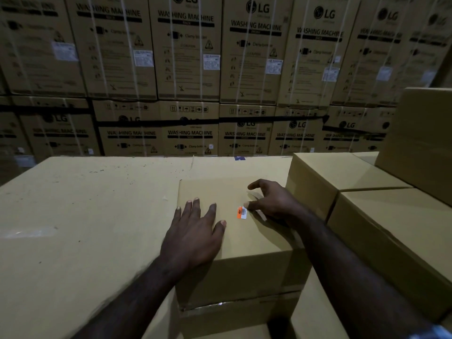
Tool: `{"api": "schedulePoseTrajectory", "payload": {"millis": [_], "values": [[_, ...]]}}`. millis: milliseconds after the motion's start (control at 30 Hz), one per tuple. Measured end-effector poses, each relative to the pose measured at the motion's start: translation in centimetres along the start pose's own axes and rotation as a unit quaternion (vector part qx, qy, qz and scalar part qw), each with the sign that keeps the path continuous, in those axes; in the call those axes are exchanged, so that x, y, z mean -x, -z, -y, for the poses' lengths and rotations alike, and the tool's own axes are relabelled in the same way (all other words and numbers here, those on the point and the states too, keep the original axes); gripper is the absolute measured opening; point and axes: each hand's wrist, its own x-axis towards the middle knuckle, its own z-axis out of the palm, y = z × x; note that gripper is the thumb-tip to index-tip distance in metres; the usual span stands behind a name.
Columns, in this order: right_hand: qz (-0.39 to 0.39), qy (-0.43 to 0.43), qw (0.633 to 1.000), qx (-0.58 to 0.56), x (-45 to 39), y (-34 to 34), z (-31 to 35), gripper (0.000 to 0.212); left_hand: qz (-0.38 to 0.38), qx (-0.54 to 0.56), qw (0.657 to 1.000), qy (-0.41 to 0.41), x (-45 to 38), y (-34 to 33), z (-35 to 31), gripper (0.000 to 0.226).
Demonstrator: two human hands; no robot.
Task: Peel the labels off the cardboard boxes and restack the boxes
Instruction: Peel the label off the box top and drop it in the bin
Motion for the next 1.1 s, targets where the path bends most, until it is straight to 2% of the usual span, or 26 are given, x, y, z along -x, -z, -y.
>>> {"api": "schedulePoseTrajectory", "payload": {"millis": [333,667,833,1100], "values": [[-0.065,0.041,0.996,-0.037,1.8,-0.8,-0.2,0.022,-0.003,0.002,1.0,-0.005,0.0,-0.1,0.1,0.063],[-0.064,0.13,0.989,0.016,3.4,-1.7,-0.3,0.031,-0.009,-0.004,1.0,-0.002,0.0,-0.2,0.1,0.063],[-0.045,0.136,0.99,0.003,3.3,-1.6,-0.1,0.025,-0.009,0.0,1.0,-0.002,-0.1,-0.2,0.1,0.063],[-0.087,0.128,0.988,-0.01,2.9,-2.4,0.2,0.013,-0.01,-0.001,1.0,-0.008,0.1,0.0,0.1,0.062]]}}
